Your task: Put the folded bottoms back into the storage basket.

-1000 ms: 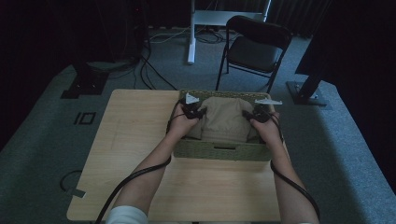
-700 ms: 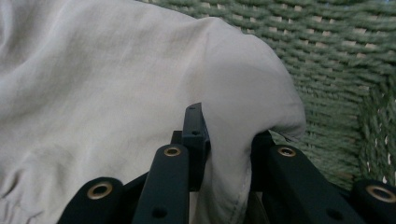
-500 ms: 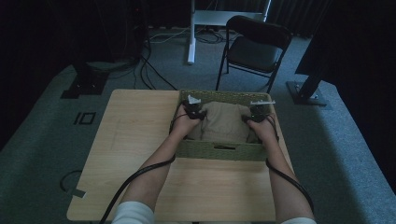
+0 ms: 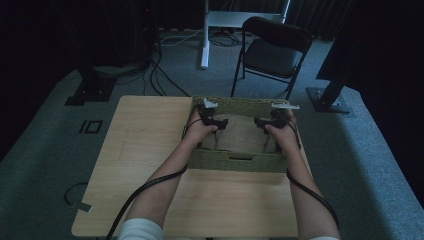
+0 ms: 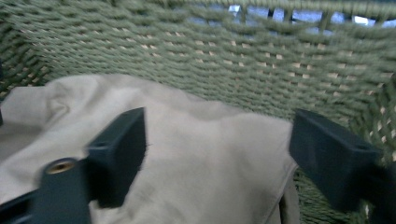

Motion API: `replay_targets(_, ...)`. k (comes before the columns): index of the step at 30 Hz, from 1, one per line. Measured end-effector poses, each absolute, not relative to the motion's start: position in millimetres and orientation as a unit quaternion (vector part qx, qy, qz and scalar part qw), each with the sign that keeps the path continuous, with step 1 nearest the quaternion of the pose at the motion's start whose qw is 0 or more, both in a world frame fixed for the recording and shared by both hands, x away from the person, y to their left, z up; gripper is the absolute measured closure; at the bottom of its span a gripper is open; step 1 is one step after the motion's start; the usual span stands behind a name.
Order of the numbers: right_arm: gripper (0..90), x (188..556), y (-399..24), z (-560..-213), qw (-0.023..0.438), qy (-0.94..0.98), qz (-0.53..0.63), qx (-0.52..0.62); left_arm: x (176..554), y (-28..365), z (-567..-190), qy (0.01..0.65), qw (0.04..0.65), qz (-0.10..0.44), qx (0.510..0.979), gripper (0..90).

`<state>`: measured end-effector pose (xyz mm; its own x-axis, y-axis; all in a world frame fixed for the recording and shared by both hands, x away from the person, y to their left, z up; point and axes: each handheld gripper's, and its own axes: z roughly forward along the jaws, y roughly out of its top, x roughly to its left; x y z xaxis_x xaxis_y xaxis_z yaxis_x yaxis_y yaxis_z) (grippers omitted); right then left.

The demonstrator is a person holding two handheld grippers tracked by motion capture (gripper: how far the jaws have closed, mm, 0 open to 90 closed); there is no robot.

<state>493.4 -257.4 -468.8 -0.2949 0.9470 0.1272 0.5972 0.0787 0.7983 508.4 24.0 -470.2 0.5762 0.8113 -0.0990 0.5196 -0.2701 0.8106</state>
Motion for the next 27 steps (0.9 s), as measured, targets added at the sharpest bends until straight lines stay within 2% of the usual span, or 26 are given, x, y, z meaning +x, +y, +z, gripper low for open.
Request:
replay_targets(2, 14.5, 491, -257, -460, 0.225, 0.696, 0.407, 0.547, 505, 26, -459, 0.420, 0.433, 0.178, 0.777, 20.7)
replay_targets(5, 14.5, 485, -257, -449, 0.214, 0.693, 0.422, 0.543, 500, 30, -446, 0.420, 0.441, 0.172, 0.775, 20.6)
replay_targets(15, 14.6, 463, -259, -435, 0.223, 0.697, 0.438, 0.522, 479, 42, -414, 0.411, 0.458, 0.181, 0.767, 20.4)
replay_targets(27, 14.6, 436, -258, -416, 0.232, 0.700, 0.462, 0.492, 454, 51, -410, 0.400, 0.467, 0.179, 0.768, 19.6)
